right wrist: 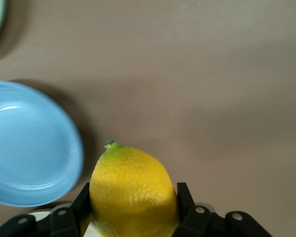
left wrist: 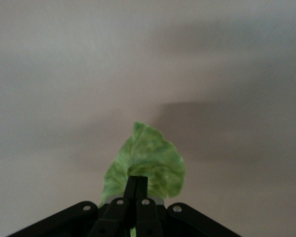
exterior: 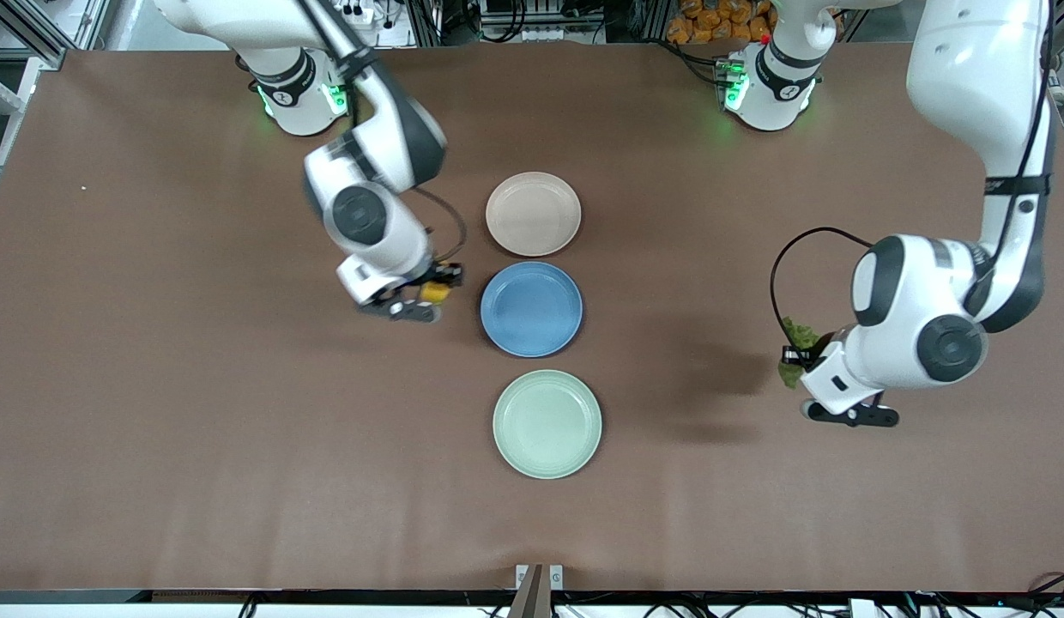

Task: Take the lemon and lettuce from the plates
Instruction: 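Lift the lettuce with the left gripper while the right gripper lifts lemon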

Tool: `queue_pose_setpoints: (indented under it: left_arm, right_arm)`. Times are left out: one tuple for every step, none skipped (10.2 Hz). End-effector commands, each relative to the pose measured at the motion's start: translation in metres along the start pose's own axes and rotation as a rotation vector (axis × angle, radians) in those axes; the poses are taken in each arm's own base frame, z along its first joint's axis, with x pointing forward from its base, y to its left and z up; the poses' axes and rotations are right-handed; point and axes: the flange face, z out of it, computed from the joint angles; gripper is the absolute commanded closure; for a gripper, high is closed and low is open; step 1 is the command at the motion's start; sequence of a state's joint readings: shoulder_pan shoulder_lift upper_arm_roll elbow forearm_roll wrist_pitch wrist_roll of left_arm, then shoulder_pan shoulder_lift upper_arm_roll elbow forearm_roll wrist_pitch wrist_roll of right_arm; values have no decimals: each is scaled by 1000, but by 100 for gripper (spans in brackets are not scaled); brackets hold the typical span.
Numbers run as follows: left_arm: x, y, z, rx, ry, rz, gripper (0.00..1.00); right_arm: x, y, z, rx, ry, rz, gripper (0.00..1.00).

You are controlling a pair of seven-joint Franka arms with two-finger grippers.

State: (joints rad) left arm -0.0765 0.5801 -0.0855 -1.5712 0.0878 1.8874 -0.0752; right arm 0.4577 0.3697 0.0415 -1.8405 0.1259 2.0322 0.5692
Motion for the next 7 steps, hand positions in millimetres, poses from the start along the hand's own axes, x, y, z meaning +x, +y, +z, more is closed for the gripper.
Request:
queue_pose_setpoints:
  left_arm:
    - [1,-29,35,59,-41,-18,100]
    - [-1,-29,55,53,-43,-15,100]
    - [-8,-25,68,47,-23,-8,100]
    - [-14,-26,76,44,-20,-8,100]
    - [-20,-25,82,44,-23,-5,100]
    - [-25,-23,93,42,-22,-5,100]
    - [-27,-19,98,41,-11,0,89]
  right_arm:
    - [32,75,-9,35,-65,-86,100]
    - [51,114,-7,49,-83,-108,100]
    - [57,134,1,51,-101,-128,100]
    - [68,165,16,61,-119,-128,100]
    - [74,184,22,71,-128,-119,100]
    - [78,197,28,73,-140,-104,100]
    - [81,206,31,74,-144,-104,100]
